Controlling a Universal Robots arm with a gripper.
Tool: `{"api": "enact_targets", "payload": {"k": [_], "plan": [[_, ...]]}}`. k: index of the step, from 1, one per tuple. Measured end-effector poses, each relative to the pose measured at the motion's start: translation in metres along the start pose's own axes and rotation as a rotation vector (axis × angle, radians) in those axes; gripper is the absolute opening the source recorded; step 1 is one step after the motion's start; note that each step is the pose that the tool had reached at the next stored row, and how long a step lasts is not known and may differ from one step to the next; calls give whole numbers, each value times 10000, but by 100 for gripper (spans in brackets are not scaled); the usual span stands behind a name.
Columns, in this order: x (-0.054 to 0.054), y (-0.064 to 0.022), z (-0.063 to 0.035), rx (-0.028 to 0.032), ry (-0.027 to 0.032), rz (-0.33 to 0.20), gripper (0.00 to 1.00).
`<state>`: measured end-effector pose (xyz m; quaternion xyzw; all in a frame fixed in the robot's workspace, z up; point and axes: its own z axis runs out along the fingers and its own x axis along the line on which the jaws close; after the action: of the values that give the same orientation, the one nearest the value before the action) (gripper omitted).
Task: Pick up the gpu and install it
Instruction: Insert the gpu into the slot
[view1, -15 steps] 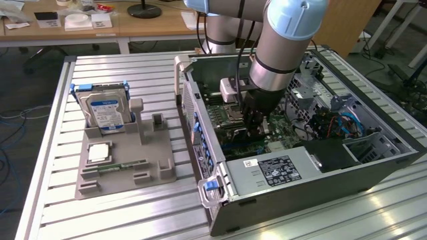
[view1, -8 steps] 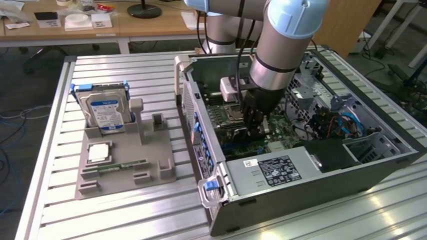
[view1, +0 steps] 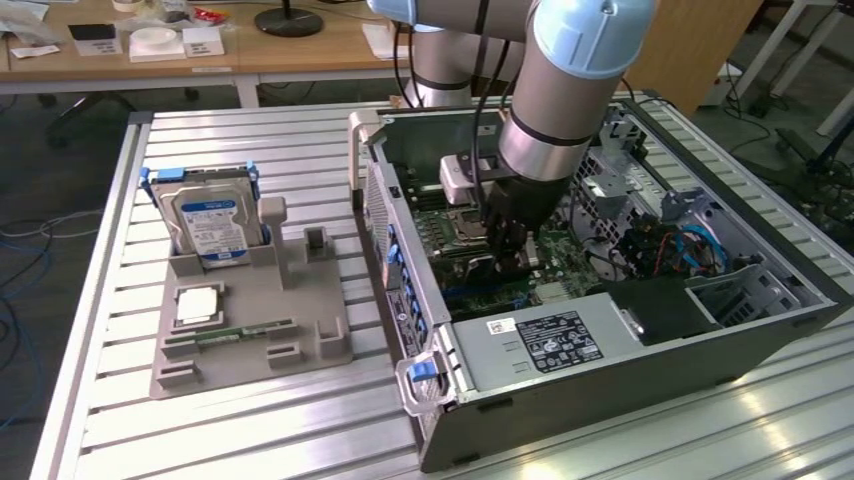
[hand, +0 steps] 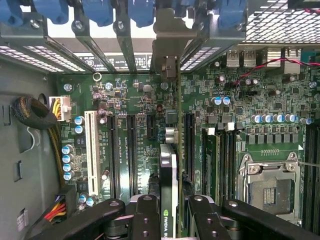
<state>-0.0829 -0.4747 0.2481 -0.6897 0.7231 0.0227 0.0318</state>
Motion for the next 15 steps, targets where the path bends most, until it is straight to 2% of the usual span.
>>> {"api": "enact_targets", "payload": {"k": [15], "plan": [[1, 7, 13, -3, 0, -6, 27]]}}
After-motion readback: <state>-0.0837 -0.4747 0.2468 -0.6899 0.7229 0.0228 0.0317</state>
